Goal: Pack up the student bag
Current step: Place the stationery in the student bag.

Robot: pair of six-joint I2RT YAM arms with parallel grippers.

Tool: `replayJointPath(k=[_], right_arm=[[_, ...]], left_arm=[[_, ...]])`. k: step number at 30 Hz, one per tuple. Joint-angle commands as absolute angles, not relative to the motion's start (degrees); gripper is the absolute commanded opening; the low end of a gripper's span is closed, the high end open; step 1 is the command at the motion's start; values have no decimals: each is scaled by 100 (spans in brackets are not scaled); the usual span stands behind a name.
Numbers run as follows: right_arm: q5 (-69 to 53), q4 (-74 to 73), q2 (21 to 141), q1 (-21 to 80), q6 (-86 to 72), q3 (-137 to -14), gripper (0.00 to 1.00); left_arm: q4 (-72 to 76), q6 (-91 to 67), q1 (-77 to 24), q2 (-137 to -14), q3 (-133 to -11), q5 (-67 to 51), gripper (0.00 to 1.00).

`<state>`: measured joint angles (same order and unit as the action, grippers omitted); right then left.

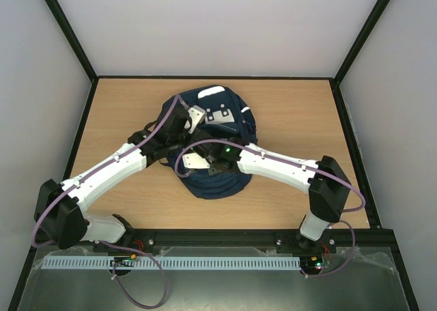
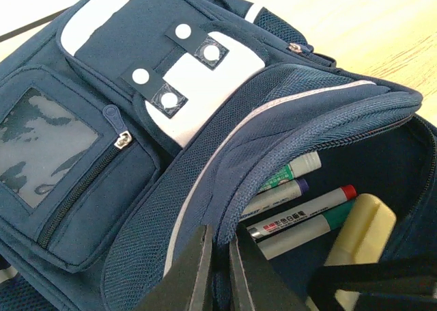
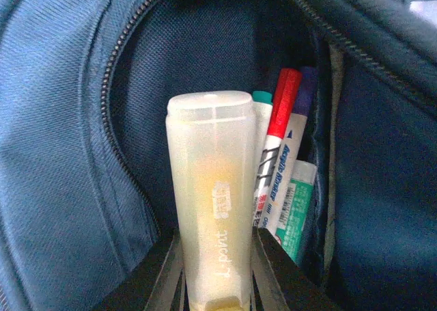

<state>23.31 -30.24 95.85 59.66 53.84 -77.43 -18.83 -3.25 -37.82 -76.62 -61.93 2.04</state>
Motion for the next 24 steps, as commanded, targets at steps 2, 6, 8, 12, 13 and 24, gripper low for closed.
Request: replayJointPath(k=[2,6,8,12,13,24], right_arm=[[2706,-2594,9907,5951,5581,-7609,1],[2646,-2536,10135,5841,5617,-7606,1],[2639,-2464,10219,5785,5660,-7577,1],[2789,-2108,10348,5651,5846,-7462,1],[2859,-1881,10365,5625,5928,-7402,2],[3071,-1280,10365,5502,5943,-7245,33]], left_arm=[[-1460,-448,-3674,-7427,-6207,298,2],[-1441,-448,-3674,-7410,-6171,307,2],[-1437,-448,-3674,-7417,-6170,303,2],[-1420,-448,-3665,-7425,-6160,292,2],[-1417,-448,-3669,-7428,-6165,278,2],[-1406,-473,-3647,-7445,-6137,237,2]])
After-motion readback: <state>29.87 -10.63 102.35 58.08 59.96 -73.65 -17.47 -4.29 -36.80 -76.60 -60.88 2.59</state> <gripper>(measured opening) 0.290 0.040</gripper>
